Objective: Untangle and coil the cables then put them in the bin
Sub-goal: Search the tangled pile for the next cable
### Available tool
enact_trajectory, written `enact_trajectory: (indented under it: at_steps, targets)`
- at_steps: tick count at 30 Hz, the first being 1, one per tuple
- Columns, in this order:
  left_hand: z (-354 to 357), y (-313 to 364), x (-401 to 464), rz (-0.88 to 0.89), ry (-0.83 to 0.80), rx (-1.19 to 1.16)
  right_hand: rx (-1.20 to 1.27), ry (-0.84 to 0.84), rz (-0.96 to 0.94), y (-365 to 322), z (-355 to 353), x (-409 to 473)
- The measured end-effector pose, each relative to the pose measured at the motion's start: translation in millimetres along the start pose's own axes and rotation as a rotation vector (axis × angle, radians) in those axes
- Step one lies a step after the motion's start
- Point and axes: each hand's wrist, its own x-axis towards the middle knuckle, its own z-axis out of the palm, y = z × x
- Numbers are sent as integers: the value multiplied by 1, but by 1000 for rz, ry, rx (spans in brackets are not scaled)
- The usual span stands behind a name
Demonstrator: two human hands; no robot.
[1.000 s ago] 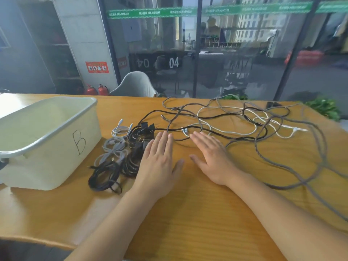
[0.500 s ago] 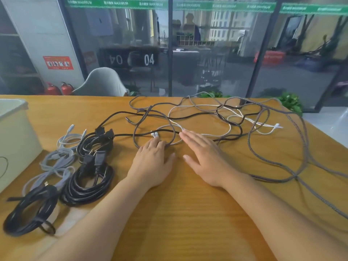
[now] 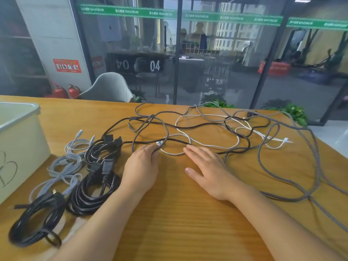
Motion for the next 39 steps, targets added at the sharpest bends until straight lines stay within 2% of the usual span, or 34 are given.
enact_trajectory:
  at_steps: [3, 5, 11, 13, 22, 27, 29, 32, 35, 39]
  targets:
    - [0, -1, 1, -52, -3, 2, 22, -111, 8, -1, -2, 3]
    - [1, -2, 1, -65, -6, -14, 26, -112, 4, -1, -2, 4]
    - [1, -5, -1, -83, -10, -40, 141, 141, -91, -4, 1, 0]
    - [1, -5, -1, -75, -22, -37, 204, 156, -141, -6, 2, -6]
    - [-4, -5, 0, -50, -71, -78, 295, -175, -167, -22, -18, -25]
    - [-5, -4, -2, -1, -64, -109, 928, -316, -141, -40, -25, -32]
    - [-4, -3, -3, 49, -40, -149, 1133, -233, -107, -48, -21, -30]
    - [-4, 7, -8, 152, -21, -293, 1386, -62, 43, -53, -14, -24]
    - [-4, 23, -17, 202, -124, -525, 1623, 24, 114, -51, -16, -20]
    - [-5, 42, -30, 181, -237, -758, 1639, 84, 106, -47, -18, -20]
